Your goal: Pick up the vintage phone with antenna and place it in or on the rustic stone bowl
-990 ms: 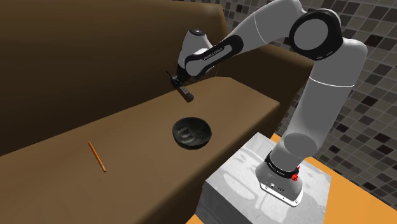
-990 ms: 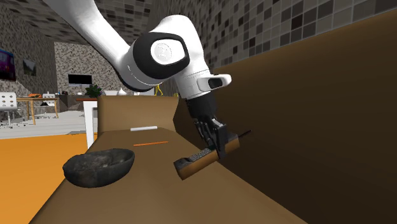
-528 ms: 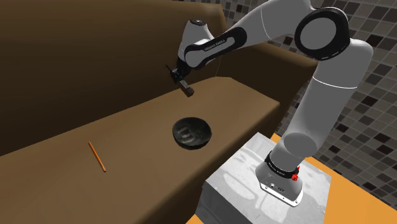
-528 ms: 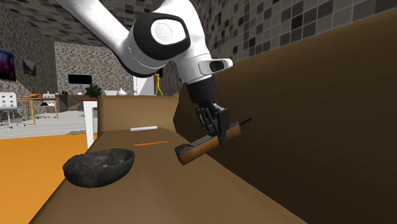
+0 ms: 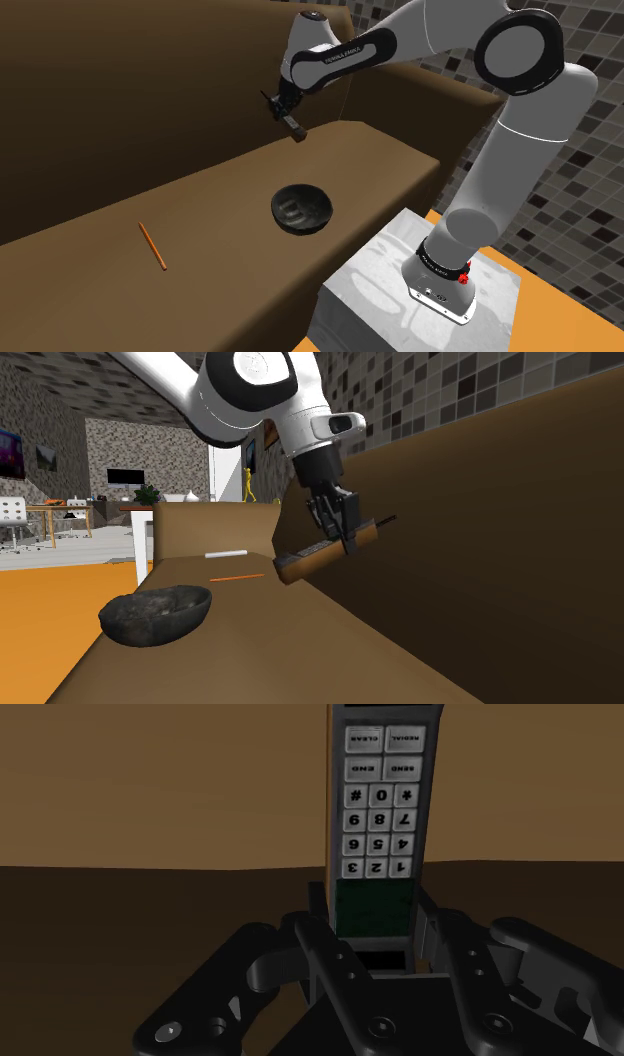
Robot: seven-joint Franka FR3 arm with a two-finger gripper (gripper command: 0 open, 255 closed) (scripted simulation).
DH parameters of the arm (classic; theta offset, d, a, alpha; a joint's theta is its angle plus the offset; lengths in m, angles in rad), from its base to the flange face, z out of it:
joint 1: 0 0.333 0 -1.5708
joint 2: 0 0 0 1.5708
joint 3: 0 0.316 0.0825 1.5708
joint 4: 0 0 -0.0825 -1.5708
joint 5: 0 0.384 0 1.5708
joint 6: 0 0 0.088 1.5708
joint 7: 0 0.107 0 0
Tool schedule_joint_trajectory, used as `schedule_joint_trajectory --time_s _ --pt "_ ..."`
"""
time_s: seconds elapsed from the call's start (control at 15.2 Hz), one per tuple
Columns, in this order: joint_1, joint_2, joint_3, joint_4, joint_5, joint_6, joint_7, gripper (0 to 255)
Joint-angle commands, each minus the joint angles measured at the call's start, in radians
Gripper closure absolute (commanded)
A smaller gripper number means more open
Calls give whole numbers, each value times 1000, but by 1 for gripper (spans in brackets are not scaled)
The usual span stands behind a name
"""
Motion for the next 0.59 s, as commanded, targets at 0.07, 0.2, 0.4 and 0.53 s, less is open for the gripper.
schedule_joint_trajectory --time_s 0.07,0.2,0.4,0.53 --pt "0 -15 1 22 6 -37 -7 255" --pt "0 -24 1 39 10 -62 -11 255" --pt "0 -34 2 61 15 -94 -15 255" --pt "13 -97 13 -18 10 -81 14 255"
